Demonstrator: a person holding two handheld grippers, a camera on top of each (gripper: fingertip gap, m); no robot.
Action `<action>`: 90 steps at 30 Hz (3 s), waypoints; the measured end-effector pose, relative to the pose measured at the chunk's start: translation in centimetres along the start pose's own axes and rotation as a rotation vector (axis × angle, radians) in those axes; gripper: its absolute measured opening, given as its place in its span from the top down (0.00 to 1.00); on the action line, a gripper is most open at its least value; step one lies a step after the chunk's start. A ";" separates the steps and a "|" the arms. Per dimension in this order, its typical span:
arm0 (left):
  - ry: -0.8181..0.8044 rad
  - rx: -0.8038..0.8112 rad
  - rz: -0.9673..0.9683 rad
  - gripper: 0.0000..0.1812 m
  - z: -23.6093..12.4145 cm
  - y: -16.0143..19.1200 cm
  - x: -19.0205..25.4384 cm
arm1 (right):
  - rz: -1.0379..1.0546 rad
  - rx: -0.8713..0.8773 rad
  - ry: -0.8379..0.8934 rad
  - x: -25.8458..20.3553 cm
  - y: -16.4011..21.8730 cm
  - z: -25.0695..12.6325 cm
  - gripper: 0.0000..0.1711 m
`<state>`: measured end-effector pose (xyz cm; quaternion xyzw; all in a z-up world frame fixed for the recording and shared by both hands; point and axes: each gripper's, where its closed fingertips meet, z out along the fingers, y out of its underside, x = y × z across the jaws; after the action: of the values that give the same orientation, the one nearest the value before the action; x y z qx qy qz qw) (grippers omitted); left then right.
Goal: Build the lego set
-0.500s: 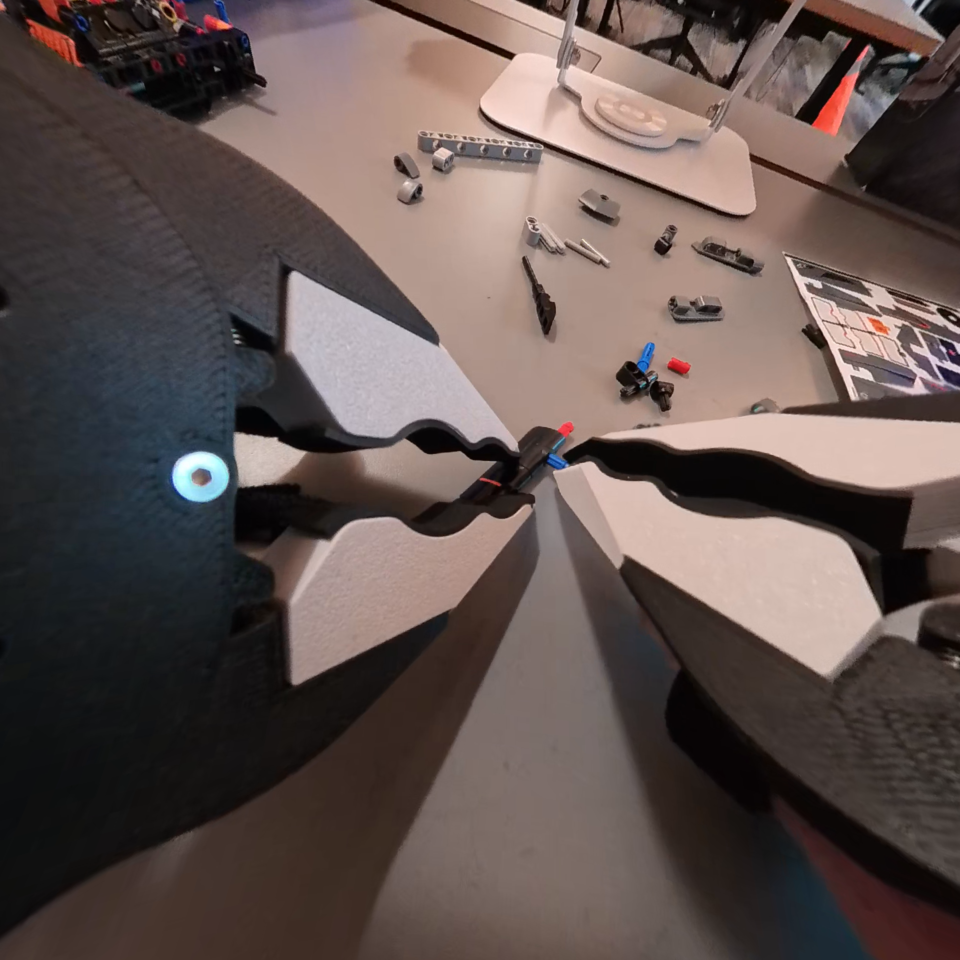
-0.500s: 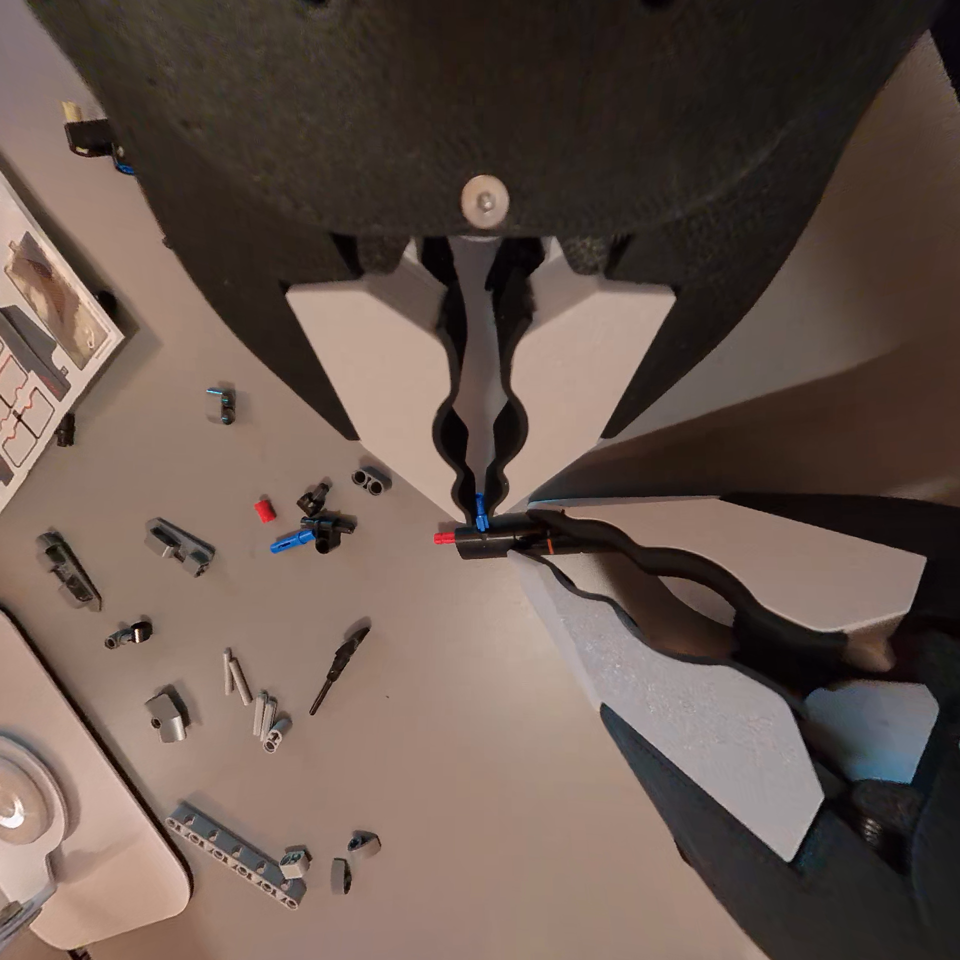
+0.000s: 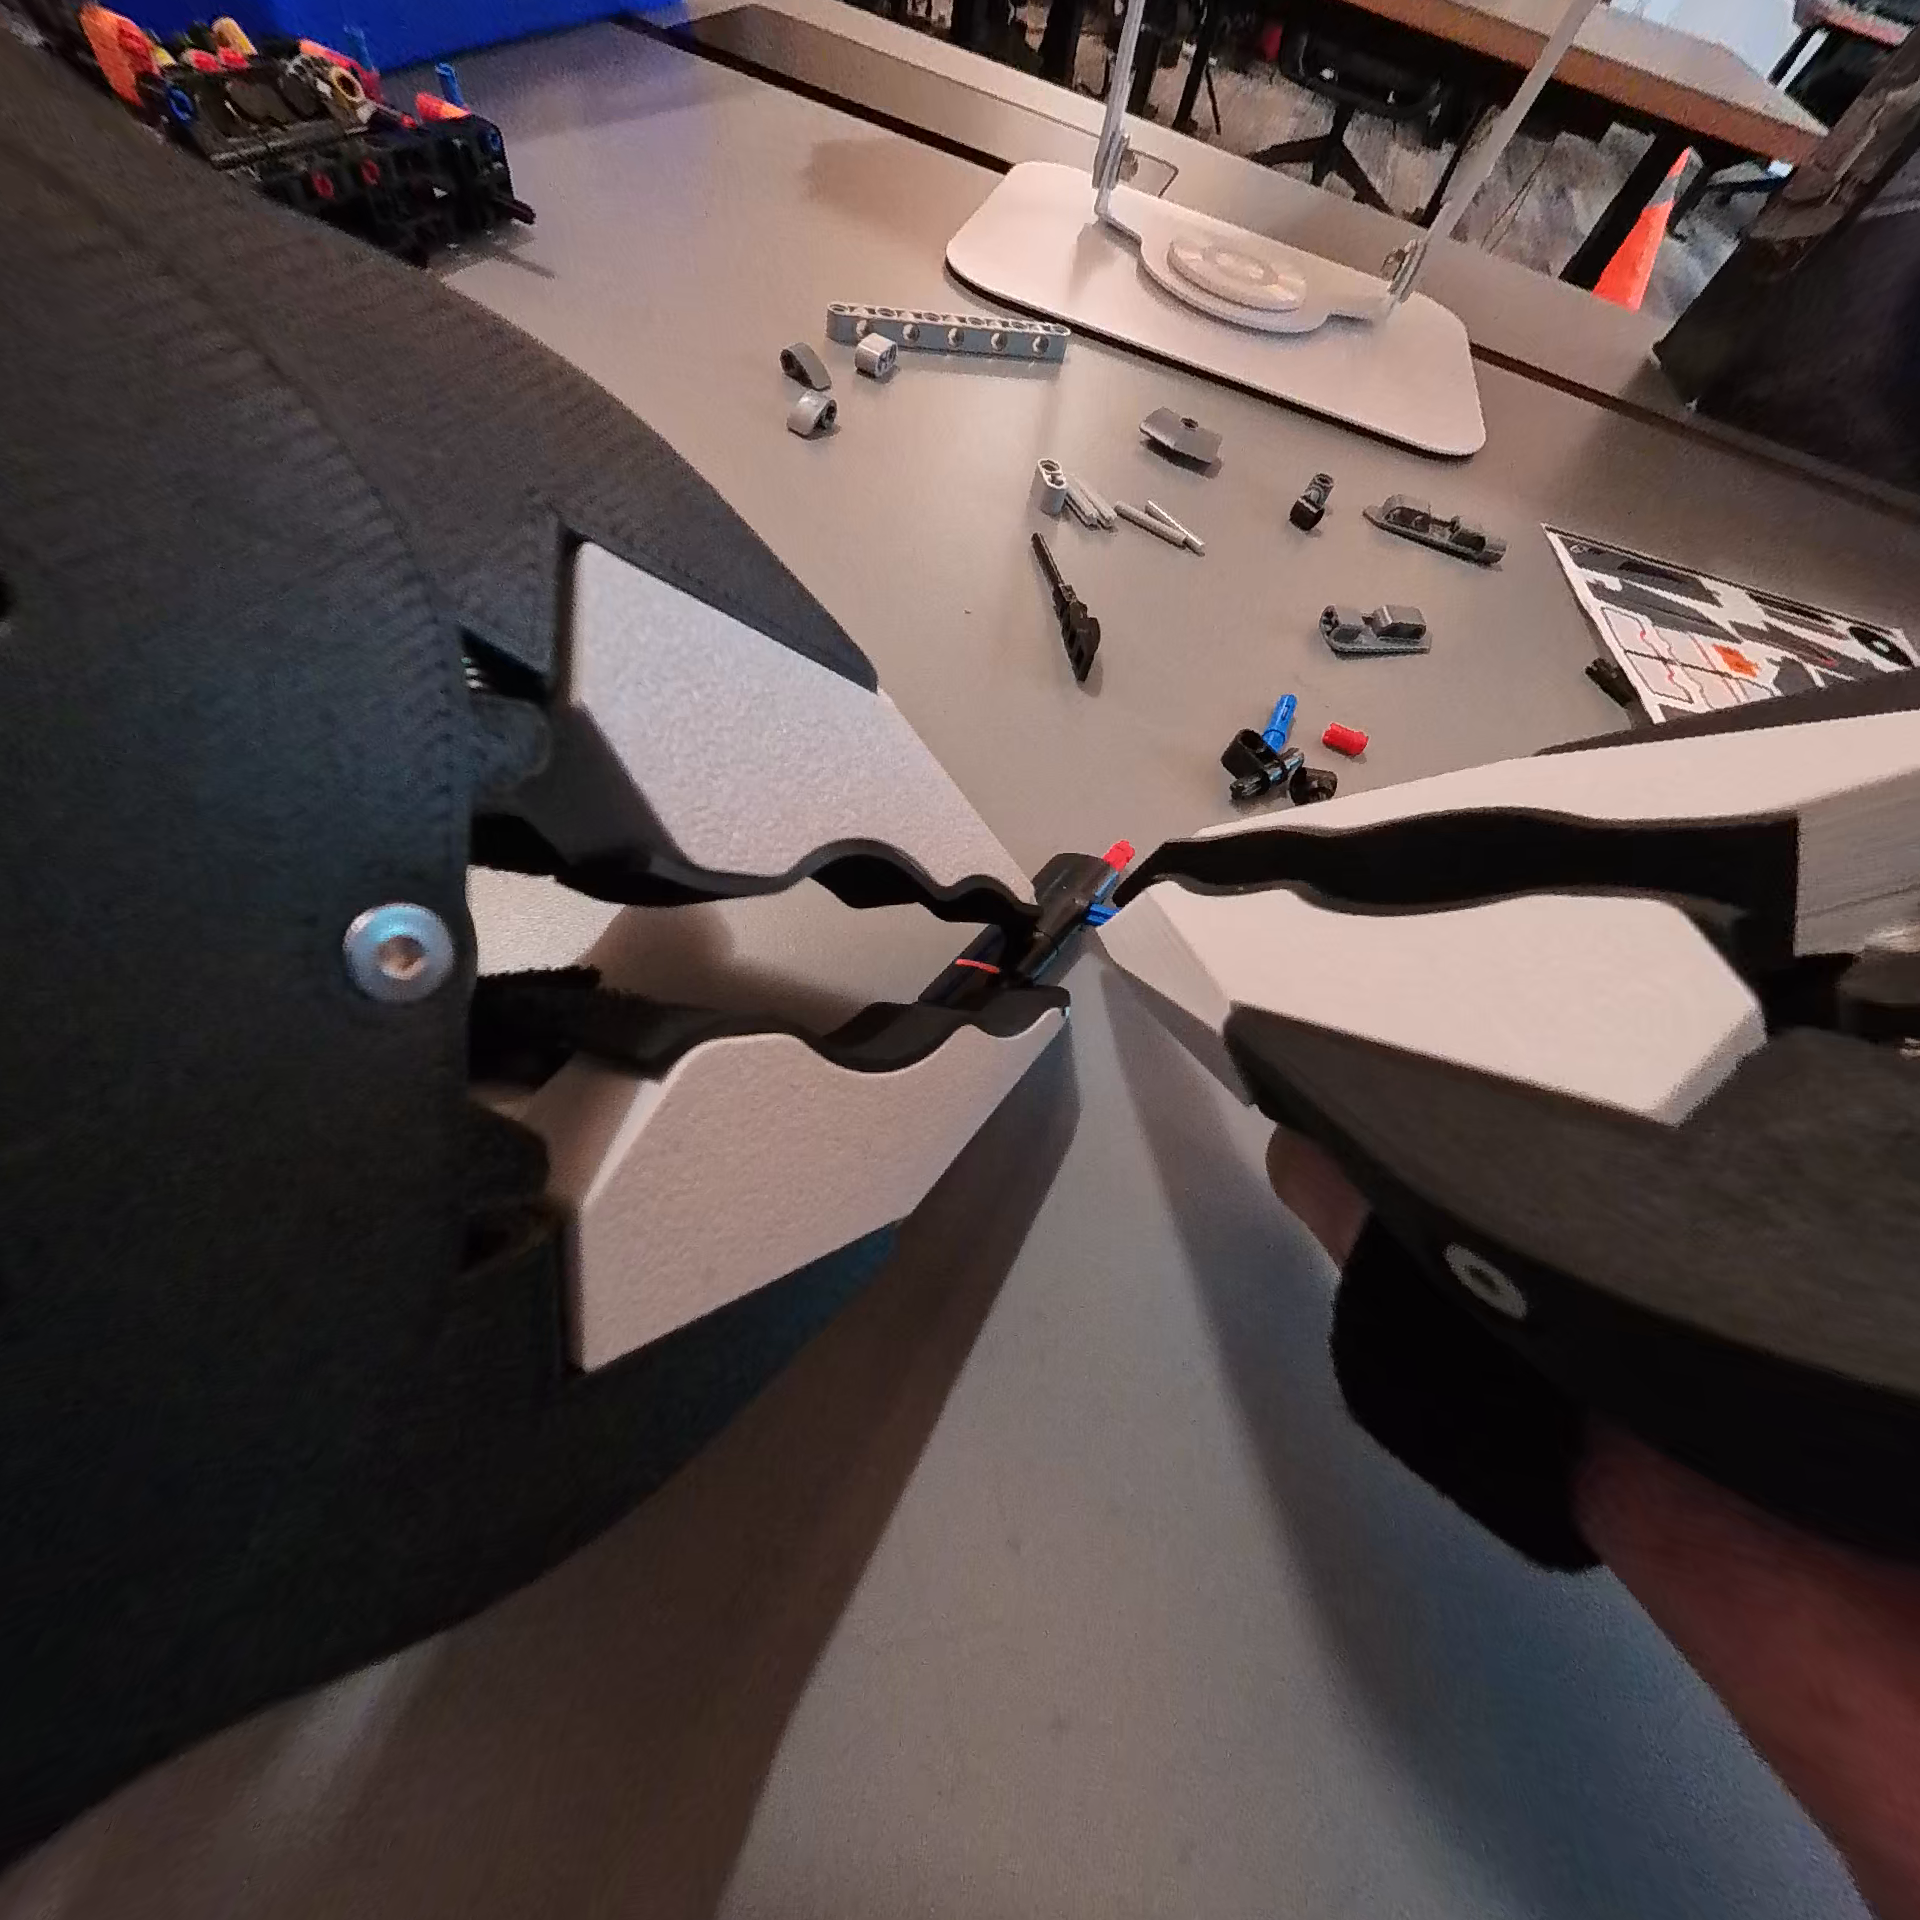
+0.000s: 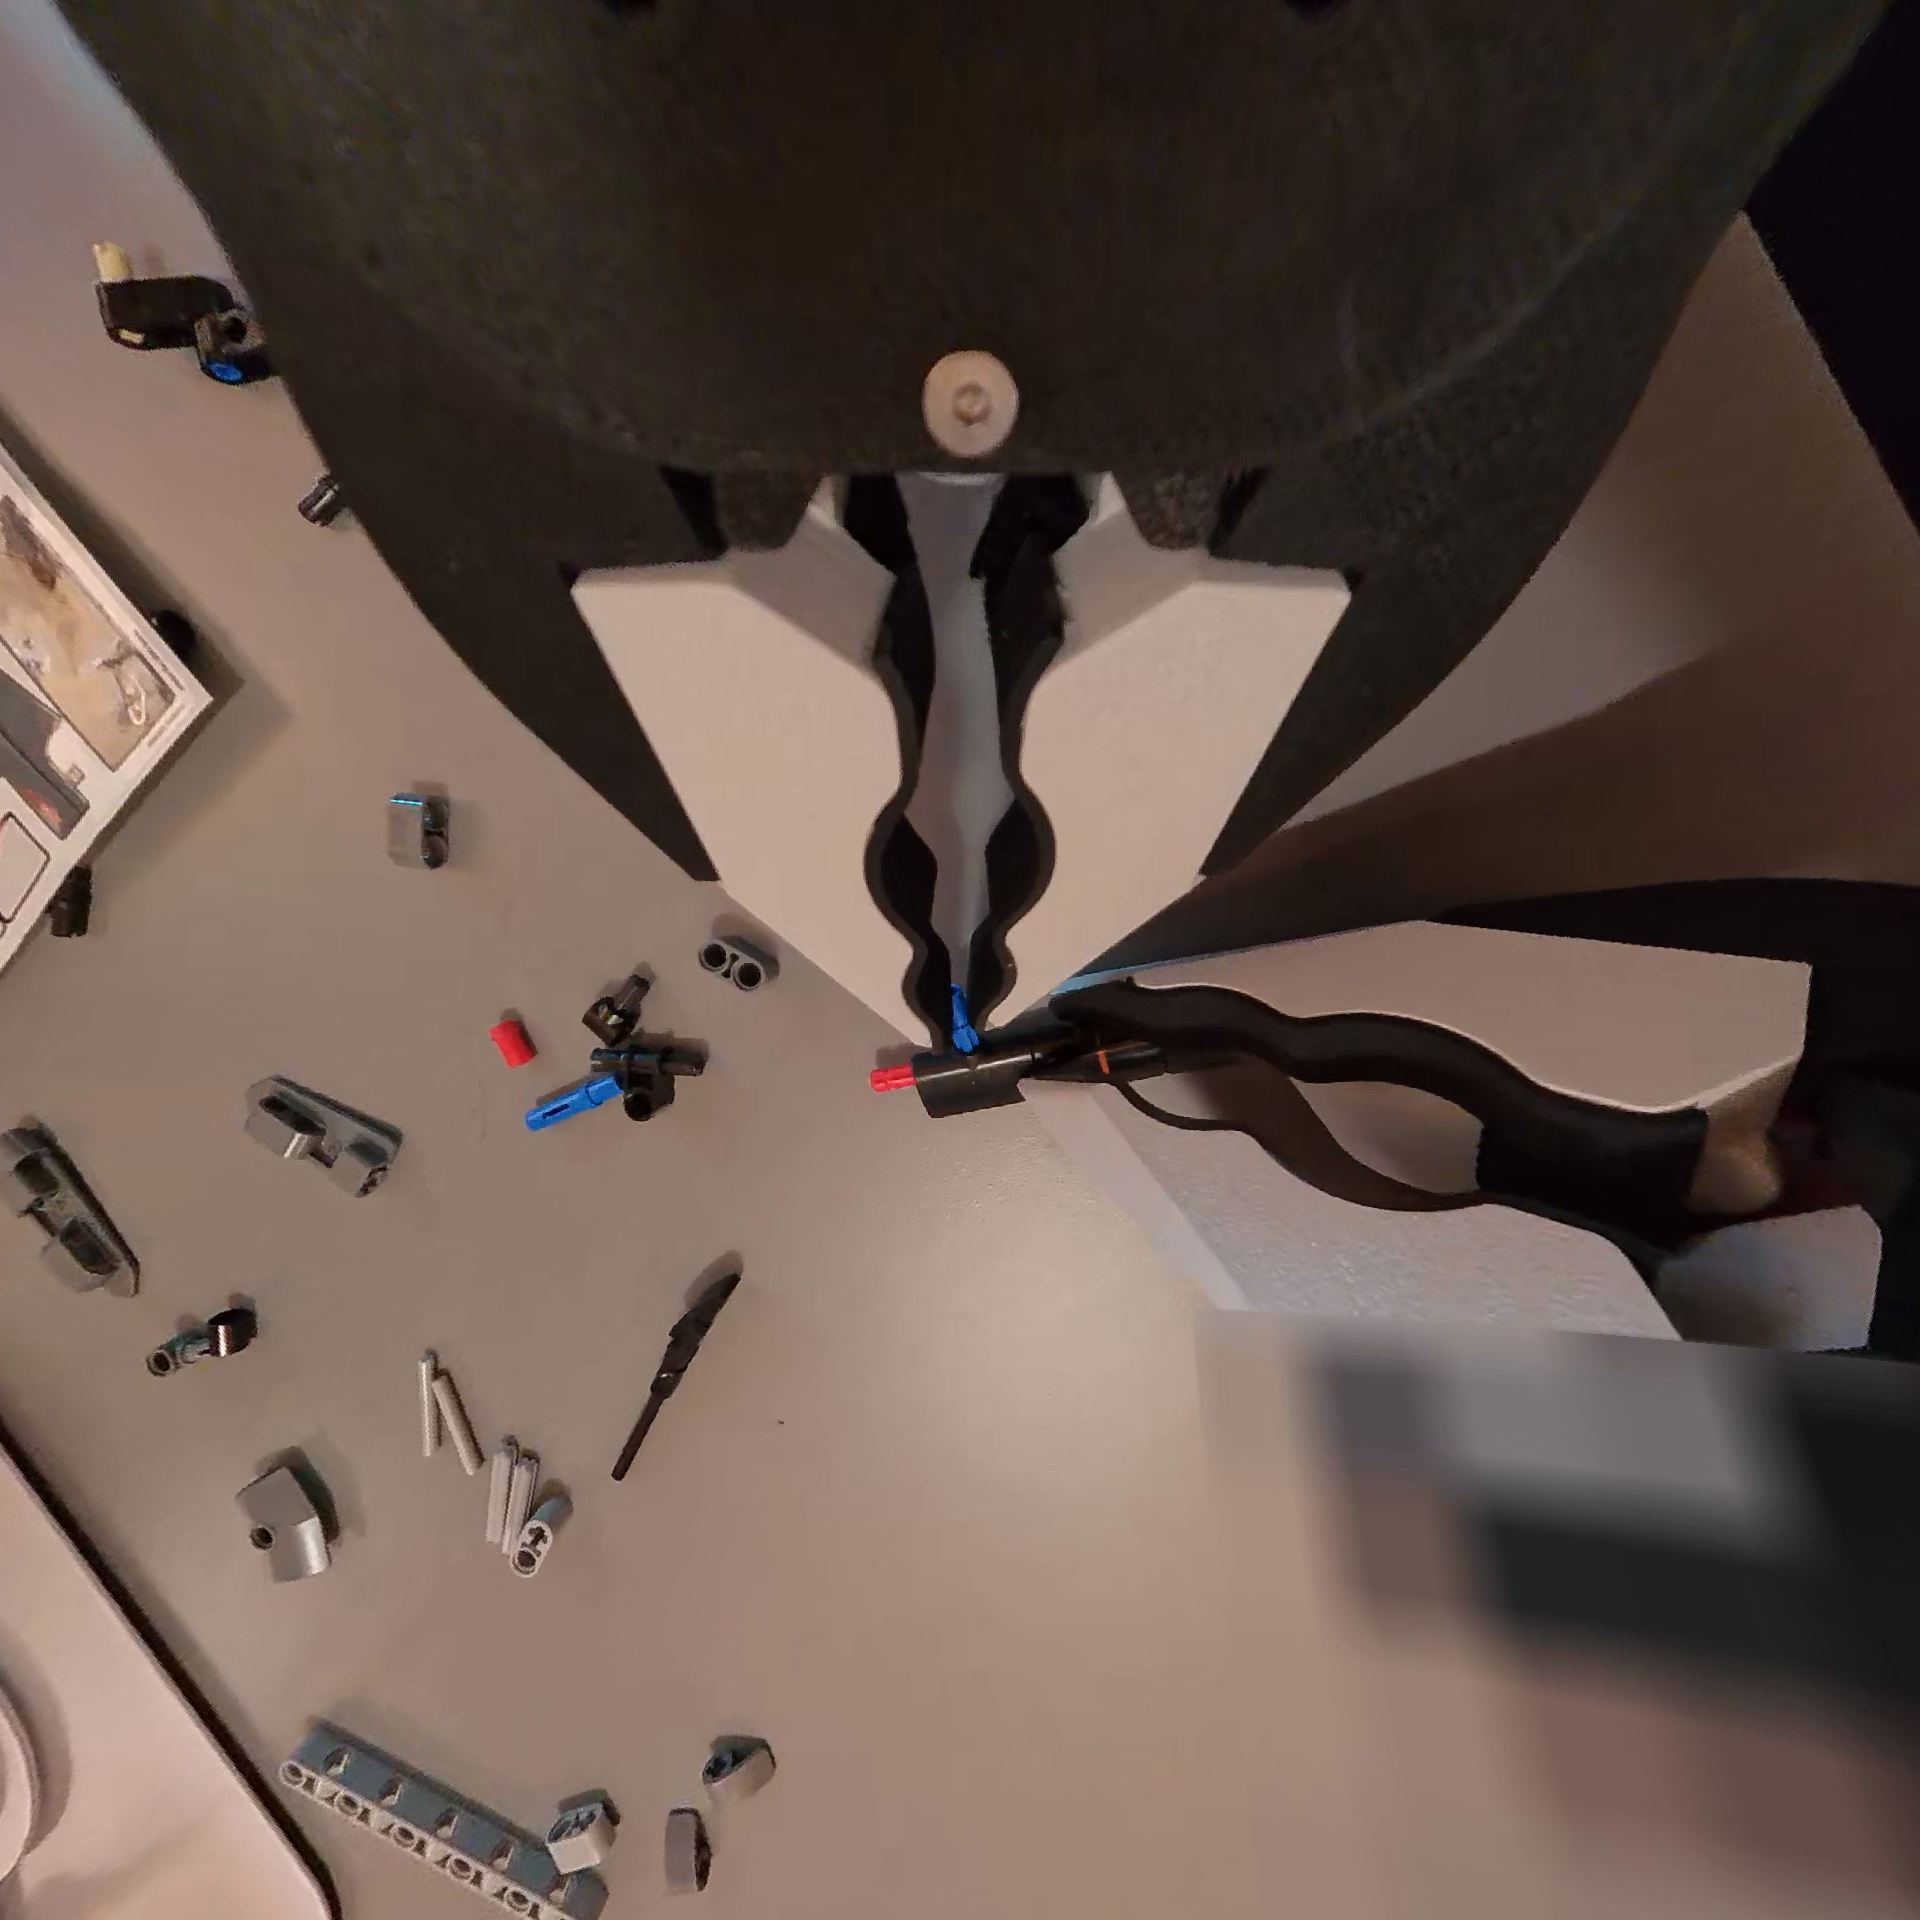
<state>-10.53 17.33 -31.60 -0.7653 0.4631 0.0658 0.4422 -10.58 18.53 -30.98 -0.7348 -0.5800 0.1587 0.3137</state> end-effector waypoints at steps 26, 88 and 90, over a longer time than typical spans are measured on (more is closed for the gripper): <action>-0.001 0.019 -0.006 0.96 0.0 -0.3 -0.1 | 0.088 0.138 -0.003 0.0 0.1 0.4 1.00; 0.307 -0.033 -0.684 0.96 -0.8 1.3 -1.3 | 0.058 0.141 -0.043 -0.8 -0.6 1.0 1.00; 0.325 -0.043 -0.694 0.96 -0.8 1.3 -1.3 | 0.060 0.141 -0.045 -0.8 -0.6 1.0 1.00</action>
<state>-12.47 17.39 -31.28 -0.8861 0.2390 -0.2002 0.3430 -11.84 18.08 -31.49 -0.7240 -0.5521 0.2249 0.3470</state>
